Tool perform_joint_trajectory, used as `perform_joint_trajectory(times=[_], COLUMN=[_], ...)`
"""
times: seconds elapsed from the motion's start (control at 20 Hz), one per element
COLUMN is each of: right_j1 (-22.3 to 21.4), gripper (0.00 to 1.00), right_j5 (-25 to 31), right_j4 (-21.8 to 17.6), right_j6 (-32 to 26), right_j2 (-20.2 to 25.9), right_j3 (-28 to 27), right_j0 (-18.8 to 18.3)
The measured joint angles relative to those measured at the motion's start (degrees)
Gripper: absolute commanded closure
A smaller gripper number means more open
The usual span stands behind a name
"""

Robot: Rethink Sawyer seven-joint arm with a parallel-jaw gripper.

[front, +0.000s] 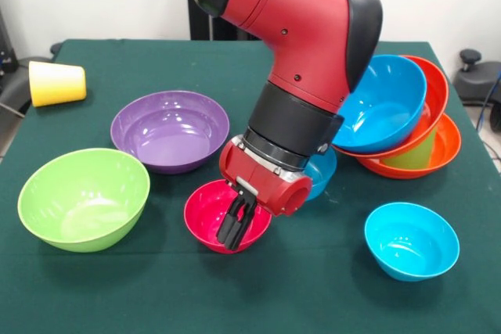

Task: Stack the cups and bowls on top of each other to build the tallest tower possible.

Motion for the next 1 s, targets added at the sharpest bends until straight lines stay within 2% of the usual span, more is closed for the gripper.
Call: perform_joint_trajectory(times=[0.3, 0.35, 1.0], right_j1=[0.0, 0.0, 0.0], gripper=[1.0, 0.0, 0.0], right_j5=[0.0, 0.0, 0.0], right_j4=[0.0, 0.0, 0.0], right_j6=[0.0, 0.0, 0.0], right_j2=[0.0, 0.0, 0.0], right_j3=[0.2, 0.3, 0.5], right_j0=[0.0, 0.0, 0.0])
